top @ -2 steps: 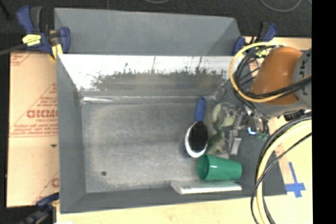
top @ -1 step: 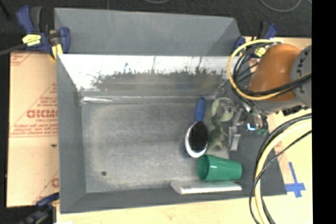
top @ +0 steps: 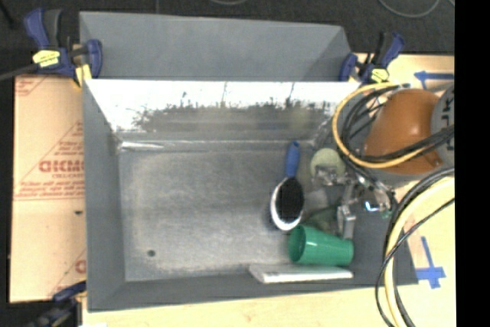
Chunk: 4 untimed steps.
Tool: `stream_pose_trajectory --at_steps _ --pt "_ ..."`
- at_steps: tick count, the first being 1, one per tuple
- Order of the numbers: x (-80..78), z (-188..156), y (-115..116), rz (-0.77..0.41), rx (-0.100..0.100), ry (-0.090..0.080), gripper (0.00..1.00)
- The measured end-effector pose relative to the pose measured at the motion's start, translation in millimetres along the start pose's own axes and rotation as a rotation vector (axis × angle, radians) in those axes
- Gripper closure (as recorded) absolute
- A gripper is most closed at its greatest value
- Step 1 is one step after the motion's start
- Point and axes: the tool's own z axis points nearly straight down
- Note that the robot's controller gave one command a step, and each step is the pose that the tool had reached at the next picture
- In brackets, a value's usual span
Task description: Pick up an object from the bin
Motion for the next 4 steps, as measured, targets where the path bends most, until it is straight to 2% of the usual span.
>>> stream_pose_trajectory --at_steps 1,2,3,4 --pt "15.6 -6 -3 -0.074 0.005 -0.008 0.00" --pt "5.9 -3 7 0.080 0.007 -0.004 0.00" --pt "3.8 -3 21 0.234 0.005 -0.004 0.00" --pt "-10.4 3 21 -0.020 -0.007 0.023 0.00"
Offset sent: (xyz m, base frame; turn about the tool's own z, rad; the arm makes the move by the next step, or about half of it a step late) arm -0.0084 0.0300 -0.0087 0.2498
